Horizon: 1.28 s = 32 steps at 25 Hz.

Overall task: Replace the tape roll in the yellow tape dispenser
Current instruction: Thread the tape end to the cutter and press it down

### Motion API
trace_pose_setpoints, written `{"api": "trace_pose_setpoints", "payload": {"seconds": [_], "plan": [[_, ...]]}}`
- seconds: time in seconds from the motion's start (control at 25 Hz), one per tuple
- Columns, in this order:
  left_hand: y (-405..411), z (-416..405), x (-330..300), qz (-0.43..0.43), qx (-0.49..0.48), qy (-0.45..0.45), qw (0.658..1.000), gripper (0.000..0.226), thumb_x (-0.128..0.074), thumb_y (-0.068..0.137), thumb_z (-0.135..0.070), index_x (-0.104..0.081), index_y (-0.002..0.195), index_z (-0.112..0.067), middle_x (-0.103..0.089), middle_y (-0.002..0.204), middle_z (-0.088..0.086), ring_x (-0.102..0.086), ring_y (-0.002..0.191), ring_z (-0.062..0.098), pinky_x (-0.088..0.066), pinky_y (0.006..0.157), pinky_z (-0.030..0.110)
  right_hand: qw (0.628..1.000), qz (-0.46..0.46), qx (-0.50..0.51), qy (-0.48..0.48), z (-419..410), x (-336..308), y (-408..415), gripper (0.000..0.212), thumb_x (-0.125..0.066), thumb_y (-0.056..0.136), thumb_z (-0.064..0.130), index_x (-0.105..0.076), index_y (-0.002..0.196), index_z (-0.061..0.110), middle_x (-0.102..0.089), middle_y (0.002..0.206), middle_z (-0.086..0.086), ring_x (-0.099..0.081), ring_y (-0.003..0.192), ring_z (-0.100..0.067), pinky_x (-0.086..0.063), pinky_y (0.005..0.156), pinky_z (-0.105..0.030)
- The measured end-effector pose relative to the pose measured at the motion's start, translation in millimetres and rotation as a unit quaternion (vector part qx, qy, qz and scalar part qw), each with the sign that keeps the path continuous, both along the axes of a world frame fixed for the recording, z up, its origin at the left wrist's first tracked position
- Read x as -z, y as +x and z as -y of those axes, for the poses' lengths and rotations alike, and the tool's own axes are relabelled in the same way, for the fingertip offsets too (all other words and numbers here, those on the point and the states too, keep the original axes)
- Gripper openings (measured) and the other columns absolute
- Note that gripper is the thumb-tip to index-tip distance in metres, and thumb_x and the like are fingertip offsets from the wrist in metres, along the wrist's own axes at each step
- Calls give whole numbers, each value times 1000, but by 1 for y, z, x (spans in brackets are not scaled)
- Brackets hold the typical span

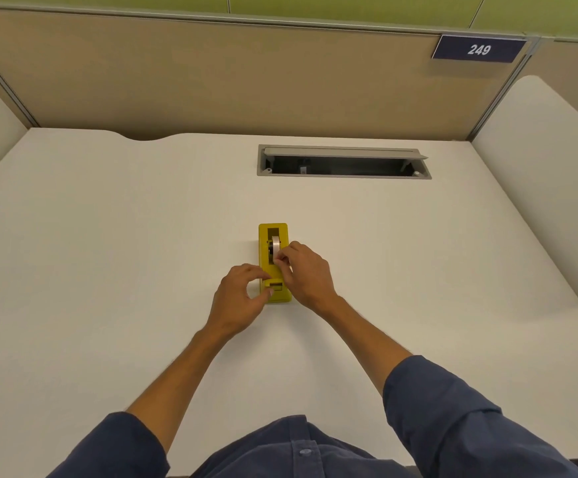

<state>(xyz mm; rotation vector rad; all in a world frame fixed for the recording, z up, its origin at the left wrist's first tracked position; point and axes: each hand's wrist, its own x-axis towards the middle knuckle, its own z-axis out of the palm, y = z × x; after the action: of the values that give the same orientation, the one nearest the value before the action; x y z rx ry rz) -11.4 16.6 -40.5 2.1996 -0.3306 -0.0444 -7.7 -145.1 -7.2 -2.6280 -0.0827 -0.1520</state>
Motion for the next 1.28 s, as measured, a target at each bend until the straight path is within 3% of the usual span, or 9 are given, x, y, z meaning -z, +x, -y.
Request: {"api": "trace_pose_setpoints", "payload": {"seconds": [0.28, 1.08, 1.28], "plan": [[-4, 0, 4, -14, -17, 1, 1000, 25, -67, 84, -30, -68, 107, -23, -66, 116, 2, -57, 105, 17, -52, 89, 43, 1000, 18, 7, 22, -1, -1, -17, 20, -51, 97, 25, -66, 104, 13, -65, 103, -3, -61, 92, -20, -51, 75, -39], [-8, 5, -3, -31, -21, 22, 999, 27, -65, 86, -27, -66, 111, -18, -65, 119, 7, -57, 107, 21, -51, 93, 43, 997, 60, 8, 43, -11, 7, -61, 17, -56, 96, 25, -66, 101, 13, -66, 99, -4, -60, 85, -18, -46, 64, -26], [-9, 5, -3, -37, -22, 19, 999, 28, -65, 86, -27, -66, 112, -17, -65, 119, 7, -57, 108, 22, -51, 94, 44, 997, 66, 1, 42, -12, 8, -65, 17, -56, 96, 24, -66, 102, 12, -66, 99, -4, -60, 85, -19, -49, 65, -30]]}}
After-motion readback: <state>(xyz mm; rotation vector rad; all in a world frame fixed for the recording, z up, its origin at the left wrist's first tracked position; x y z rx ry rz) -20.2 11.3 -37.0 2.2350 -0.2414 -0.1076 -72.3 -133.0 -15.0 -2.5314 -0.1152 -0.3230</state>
